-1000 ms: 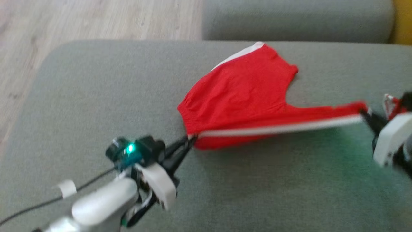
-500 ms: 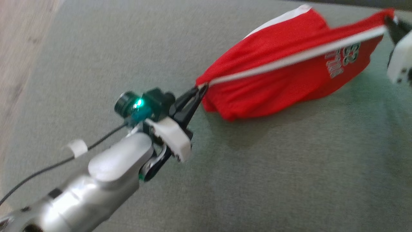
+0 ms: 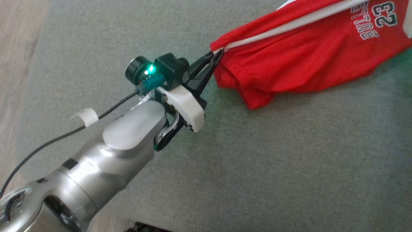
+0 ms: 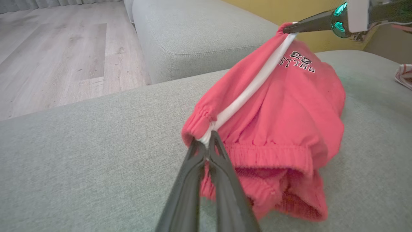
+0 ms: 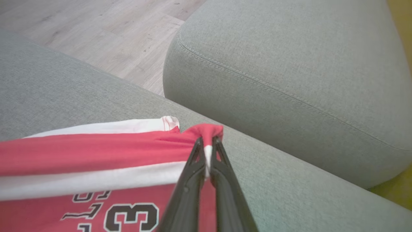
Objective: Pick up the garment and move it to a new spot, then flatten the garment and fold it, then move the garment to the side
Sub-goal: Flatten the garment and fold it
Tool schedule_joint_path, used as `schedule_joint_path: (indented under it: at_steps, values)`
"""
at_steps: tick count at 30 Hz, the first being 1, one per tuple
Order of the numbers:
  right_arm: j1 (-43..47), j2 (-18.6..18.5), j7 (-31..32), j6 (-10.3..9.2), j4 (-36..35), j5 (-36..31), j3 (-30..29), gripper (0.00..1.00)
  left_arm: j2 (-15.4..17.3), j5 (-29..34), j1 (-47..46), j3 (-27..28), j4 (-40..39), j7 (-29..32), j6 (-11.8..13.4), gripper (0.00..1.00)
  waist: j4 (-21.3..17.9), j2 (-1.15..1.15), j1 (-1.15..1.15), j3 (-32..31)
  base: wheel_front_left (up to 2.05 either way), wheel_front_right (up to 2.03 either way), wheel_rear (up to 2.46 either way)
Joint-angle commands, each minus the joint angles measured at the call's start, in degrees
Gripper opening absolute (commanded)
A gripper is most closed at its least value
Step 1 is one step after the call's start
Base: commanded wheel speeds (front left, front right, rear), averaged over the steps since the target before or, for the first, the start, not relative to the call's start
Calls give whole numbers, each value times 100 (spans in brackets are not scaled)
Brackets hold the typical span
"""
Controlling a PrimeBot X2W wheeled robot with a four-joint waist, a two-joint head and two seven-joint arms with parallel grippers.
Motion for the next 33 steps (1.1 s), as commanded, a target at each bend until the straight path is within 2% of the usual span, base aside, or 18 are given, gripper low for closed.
schedule_joint_path:
  at_steps: [1,10,11,12,13,14,17,20,25,29,33]
  values:
    - [-142,-87,-52,-5,-159,-45,17,0,151,46,-218,239,-53,-74,-4,0,65,0,-1,85,0,0,0]
    - [-775,-173,-269,-5,421,-112,395,1,-109,78,-496,224,340,-157,-147,0,225,0,-1,379,0,0,0]
    - [-837,-194,-321,-5,482,-163,419,88,-138,78,-515,209,388,-147,-162,5,235,0,-1,399,0,0,0]
    - [-893,-197,-365,-5,571,-189,391,100,-167,79,-531,202,435,-148,-168,40,244,0,-1,413,0,0,0]
    - [-938,-188,-414,-5,645,-224,388,100,-195,91,-551,199,480,-159,-157,94,251,0,-1,425,0,0,0]
    - [-977,-176,-467,-5,718,-253,375,100,-221,102,-569,199,523,-175,-145,100,255,0,-1,433,0,0,0]
    - [-1052,-112,-666,-5,928,-304,303,100,-275,127,-605,222,658,-231,-84,100,251,0,-1,428,0,0,0]
    - [-1069,1,-1044,-5,1165,-293,97,100,-262,152,-622,314,857,-309,90,100,196,0,-1,324,0,0,0]
    - [-860,199,-1977,-5,1197,-86,-206,100,-190,90,-530,609,978,-419,341,100,88,0,-1,4,0,0,0]
    - [-385,420,-2821,-5,1107,157,-365,100,-70,105,-328,1054,825,-463,611,100,-74,0,-1,-403,0,0,0]
    - [256,694,-3614,-5,860,403,-528,100,133,512,111,1881,91,-467,1011,100,-277,0,-1,-802,0,0,0]
